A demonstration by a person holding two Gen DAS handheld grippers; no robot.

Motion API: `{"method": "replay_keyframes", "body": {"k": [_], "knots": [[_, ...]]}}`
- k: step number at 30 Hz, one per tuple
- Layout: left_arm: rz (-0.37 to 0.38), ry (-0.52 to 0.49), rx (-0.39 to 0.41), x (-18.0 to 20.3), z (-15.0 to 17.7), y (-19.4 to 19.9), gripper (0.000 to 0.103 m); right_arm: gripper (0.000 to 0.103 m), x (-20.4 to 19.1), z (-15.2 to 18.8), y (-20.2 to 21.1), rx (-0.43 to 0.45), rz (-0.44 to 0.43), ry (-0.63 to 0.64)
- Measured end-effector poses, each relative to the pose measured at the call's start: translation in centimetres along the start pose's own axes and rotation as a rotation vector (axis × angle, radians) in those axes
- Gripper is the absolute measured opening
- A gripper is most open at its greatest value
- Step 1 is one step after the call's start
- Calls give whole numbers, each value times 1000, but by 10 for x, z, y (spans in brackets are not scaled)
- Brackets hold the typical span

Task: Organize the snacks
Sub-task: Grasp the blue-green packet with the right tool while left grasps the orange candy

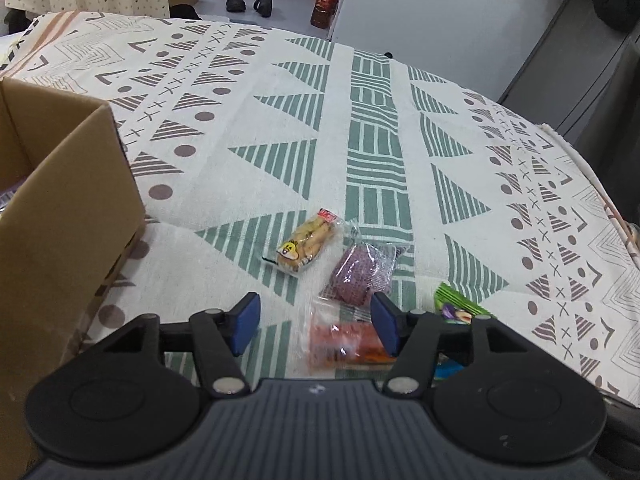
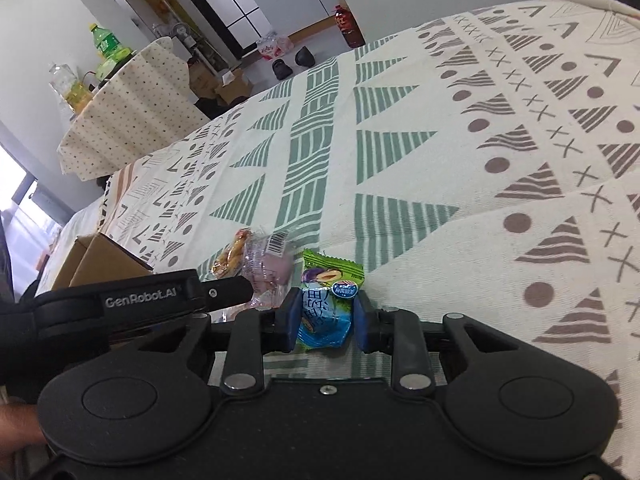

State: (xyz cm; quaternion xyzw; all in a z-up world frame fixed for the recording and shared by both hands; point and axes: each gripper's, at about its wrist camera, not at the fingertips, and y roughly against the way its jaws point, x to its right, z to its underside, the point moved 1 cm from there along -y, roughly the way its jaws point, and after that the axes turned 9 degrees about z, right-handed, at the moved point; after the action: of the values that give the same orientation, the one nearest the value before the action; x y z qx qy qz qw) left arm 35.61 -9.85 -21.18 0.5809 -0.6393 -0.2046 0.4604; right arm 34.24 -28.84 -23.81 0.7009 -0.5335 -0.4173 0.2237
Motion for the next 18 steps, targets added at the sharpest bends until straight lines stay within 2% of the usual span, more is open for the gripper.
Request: {"method": "replay_keyframes", "body": {"k": [4, 10, 18], "knots": [[1, -18, -12, 3, 2, -4, 60, 27, 4, -1, 2, 2, 22, -10], [-50, -115, -32, 11, 12, -7, 60, 27, 10, -3, 8, 7, 49, -34], [-30, -161, -65, 16, 22, 2, 60, 27, 20, -7, 16, 29, 78, -77]]}}
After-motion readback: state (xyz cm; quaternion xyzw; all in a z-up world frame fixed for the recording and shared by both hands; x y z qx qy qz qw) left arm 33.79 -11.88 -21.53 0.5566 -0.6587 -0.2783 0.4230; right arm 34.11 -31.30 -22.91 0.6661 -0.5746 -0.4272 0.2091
